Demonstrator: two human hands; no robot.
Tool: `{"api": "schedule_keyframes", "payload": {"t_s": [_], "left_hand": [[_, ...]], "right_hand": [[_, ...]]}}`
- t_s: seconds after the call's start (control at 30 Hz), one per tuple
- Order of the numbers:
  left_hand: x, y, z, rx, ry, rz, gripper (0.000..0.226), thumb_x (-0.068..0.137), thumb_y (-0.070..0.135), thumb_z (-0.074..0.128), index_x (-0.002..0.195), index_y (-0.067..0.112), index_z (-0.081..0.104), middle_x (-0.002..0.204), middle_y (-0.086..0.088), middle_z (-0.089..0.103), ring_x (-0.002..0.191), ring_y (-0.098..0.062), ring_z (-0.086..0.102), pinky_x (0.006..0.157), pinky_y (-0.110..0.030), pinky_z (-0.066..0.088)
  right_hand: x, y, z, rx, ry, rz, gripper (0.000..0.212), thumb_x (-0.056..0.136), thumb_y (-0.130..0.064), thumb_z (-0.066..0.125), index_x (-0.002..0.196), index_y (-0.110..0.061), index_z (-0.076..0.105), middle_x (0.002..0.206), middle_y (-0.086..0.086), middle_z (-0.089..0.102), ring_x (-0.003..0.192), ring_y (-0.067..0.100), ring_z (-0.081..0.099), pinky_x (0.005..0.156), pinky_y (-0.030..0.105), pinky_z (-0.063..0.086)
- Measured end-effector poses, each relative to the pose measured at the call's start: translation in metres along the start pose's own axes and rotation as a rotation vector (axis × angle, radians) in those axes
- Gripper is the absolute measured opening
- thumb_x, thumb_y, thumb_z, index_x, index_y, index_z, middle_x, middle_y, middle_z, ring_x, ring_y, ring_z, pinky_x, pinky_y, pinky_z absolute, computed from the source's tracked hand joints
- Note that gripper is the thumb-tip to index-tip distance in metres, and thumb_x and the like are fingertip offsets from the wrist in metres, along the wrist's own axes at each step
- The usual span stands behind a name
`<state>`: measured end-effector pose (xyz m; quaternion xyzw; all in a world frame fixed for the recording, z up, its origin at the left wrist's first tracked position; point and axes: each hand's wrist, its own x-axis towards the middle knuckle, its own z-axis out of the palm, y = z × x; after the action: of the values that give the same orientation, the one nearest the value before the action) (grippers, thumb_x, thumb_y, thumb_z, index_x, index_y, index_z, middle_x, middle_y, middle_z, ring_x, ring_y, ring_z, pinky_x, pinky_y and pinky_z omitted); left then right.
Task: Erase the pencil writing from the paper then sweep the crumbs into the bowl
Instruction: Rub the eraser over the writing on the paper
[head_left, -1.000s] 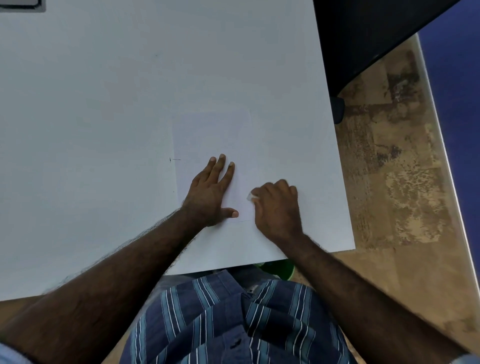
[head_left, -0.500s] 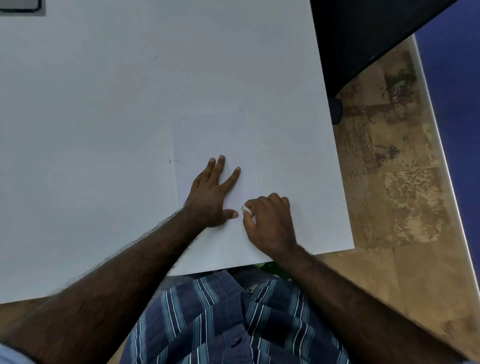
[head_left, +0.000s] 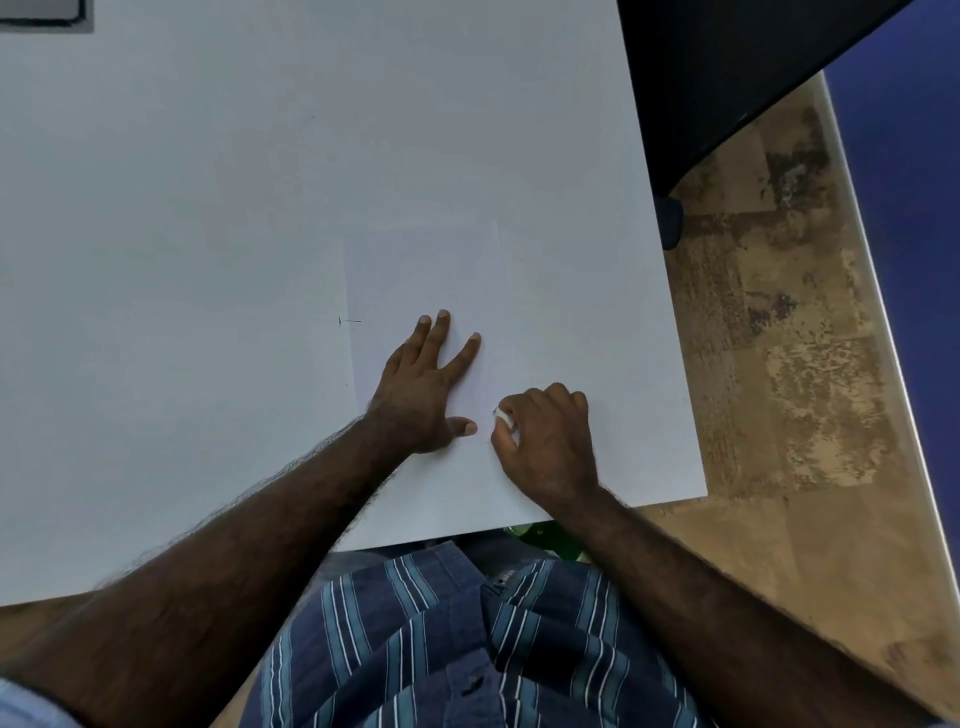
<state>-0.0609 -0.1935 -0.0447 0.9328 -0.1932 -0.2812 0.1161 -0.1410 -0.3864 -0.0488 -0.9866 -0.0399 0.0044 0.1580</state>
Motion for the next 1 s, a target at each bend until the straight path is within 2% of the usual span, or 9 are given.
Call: {"api": "schedule_keyframes", "payload": {"t_s": [0.13,0.3,0.43,0.57,0.67,0.73,0.87,0.93,1.0], "left_hand": [[0.001,0.001,0.0,-0.002,-0.005,-0.004,0.119,0.082,0.066,0.071,0.159,0.04,-0.016,0.164,-0.004,-0.035,0.154,-0.027,-0.027,0.125,-0.046,0.002],[0.001,0.0,0.001,-0.007,0.008,0.007,0.12,0.081,0.067,0.07,0.16,0.04,-0.016,0.165,-0.004,-0.034,0.154,-0.027,-0.026,0.125,-0.046,0.003],[-0.001,0.0,0.001,-0.044,0.043,0.015,0.122,0.081,0.065,0.073,0.161,0.036,-0.015,0.166,-0.003,-0.031,0.155,-0.026,-0.024,0.125,-0.043,0.002],[-0.003,-0.001,0.004,-0.093,0.085,0.004,0.132,0.078,0.066,0.075,0.161,0.021,-0.018,0.167,-0.001,-0.027,0.155,-0.021,-0.022,0.126,-0.038,-0.001],[-0.002,-0.003,0.007,-0.062,0.081,0.004,0.132,0.079,0.069,0.071,0.161,0.012,-0.015,0.167,-0.003,-0.027,0.155,-0.021,-0.022,0.127,-0.038,0.0],[-0.001,-0.004,0.007,-0.06,0.083,0.009,0.132,0.079,0.069,0.072,0.161,0.011,-0.014,0.167,-0.003,-0.027,0.155,-0.022,-0.022,0.127,-0.038,0.0],[-0.003,-0.004,0.008,-0.069,0.094,0.021,0.132,0.079,0.068,0.073,0.162,0.011,-0.012,0.168,-0.004,-0.024,0.156,-0.024,-0.02,0.127,-0.039,0.002],[-0.003,-0.004,0.007,-0.068,0.081,0.019,0.131,0.08,0.068,0.071,0.161,0.011,-0.013,0.168,-0.004,-0.025,0.156,-0.023,-0.021,0.128,-0.039,0.001],[-0.003,-0.005,0.007,-0.061,0.085,0.021,0.13,0.08,0.071,0.069,0.161,0.01,-0.013,0.168,-0.005,-0.025,0.156,-0.023,-0.021,0.129,-0.04,0.002]], "right_hand": [[0.007,0.011,-0.004,-0.032,0.071,0.092,0.011,0.09,-0.026,0.07,0.091,-0.016,0.074,0.082,-0.001,0.07,0.081,0.024,0.057,0.076,0.04,0.039],[0.004,0.005,-0.002,-0.048,0.017,-0.011,0.012,0.091,-0.027,0.066,0.093,-0.018,0.074,0.083,-0.002,0.069,0.084,0.023,0.055,0.076,0.04,0.036],[0.018,0.018,-0.01,0.002,0.09,0.097,0.007,0.091,-0.023,0.068,0.093,-0.019,0.073,0.085,-0.003,0.068,0.086,0.025,0.056,0.076,0.04,0.038],[0.019,-0.001,-0.007,0.066,-0.041,-0.167,0.014,0.094,-0.025,0.065,0.103,-0.02,0.074,0.095,-0.003,0.07,0.093,0.024,0.056,0.081,0.043,0.041],[0.029,-0.001,-0.005,-0.022,-0.088,-0.301,0.017,0.094,-0.027,0.063,0.105,-0.021,0.076,0.097,-0.002,0.07,0.093,0.026,0.057,0.08,0.043,0.041],[0.046,0.004,-0.005,-0.068,-0.053,-0.252,0.018,0.094,-0.027,0.06,0.103,-0.023,0.075,0.095,-0.003,0.069,0.093,0.027,0.057,0.079,0.042,0.038],[0.069,0.01,-0.006,-0.055,0.028,-0.023,0.012,0.095,-0.023,0.061,0.097,-0.024,0.073,0.092,-0.005,0.068,0.092,0.027,0.054,0.078,0.042,0.037],[0.058,0.0,-0.001,-0.039,0.014,-0.046,0.012,0.095,-0.022,0.063,0.101,-0.023,0.074,0.095,-0.004,0.069,0.094,0.027,0.056,0.08,0.042,0.036],[0.035,-0.013,0.005,-0.036,-0.056,-0.185,0.016,0.096,-0.024,0.062,0.106,-0.023,0.074,0.097,-0.004,0.069,0.094,0.025,0.056,0.081,0.042,0.036]]}}
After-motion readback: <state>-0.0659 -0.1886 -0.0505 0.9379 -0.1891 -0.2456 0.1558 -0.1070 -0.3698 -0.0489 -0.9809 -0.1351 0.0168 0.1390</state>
